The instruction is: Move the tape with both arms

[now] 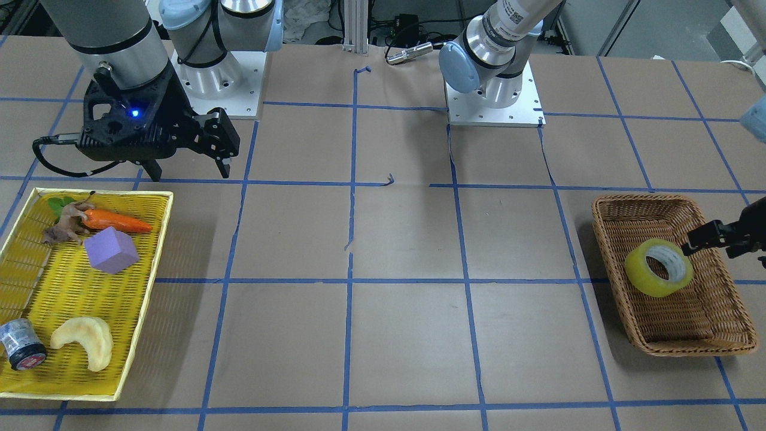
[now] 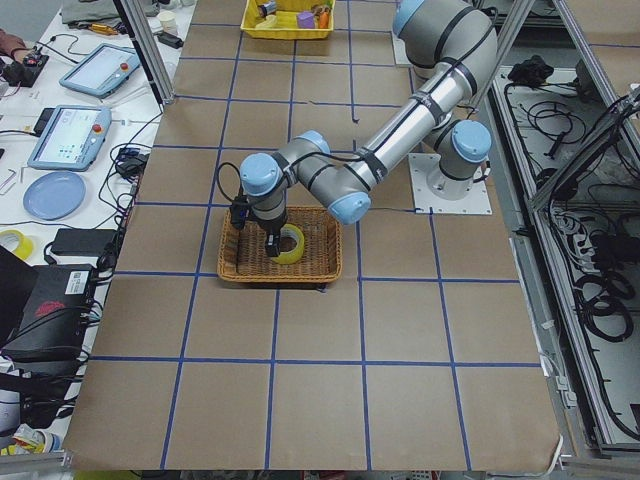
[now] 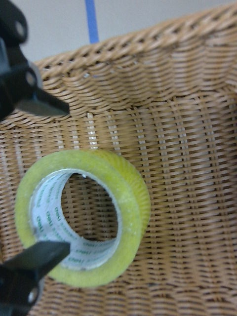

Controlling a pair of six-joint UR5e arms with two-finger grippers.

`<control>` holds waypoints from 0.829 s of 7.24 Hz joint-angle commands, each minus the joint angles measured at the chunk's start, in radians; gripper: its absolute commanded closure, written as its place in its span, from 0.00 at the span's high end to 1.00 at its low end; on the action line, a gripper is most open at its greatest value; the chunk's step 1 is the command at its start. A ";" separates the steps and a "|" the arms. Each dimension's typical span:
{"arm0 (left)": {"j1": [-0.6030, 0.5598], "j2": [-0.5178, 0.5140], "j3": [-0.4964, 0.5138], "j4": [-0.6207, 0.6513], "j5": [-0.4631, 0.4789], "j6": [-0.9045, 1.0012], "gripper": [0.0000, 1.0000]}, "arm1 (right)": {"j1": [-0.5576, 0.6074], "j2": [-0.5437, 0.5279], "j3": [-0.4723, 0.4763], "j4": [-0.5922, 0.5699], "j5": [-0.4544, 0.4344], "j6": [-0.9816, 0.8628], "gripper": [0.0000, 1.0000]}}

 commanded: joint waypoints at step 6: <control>-0.591 0.238 0.101 -0.257 -0.010 -0.665 1.00 | -0.012 0.009 -0.044 0.110 -0.020 -0.005 1.00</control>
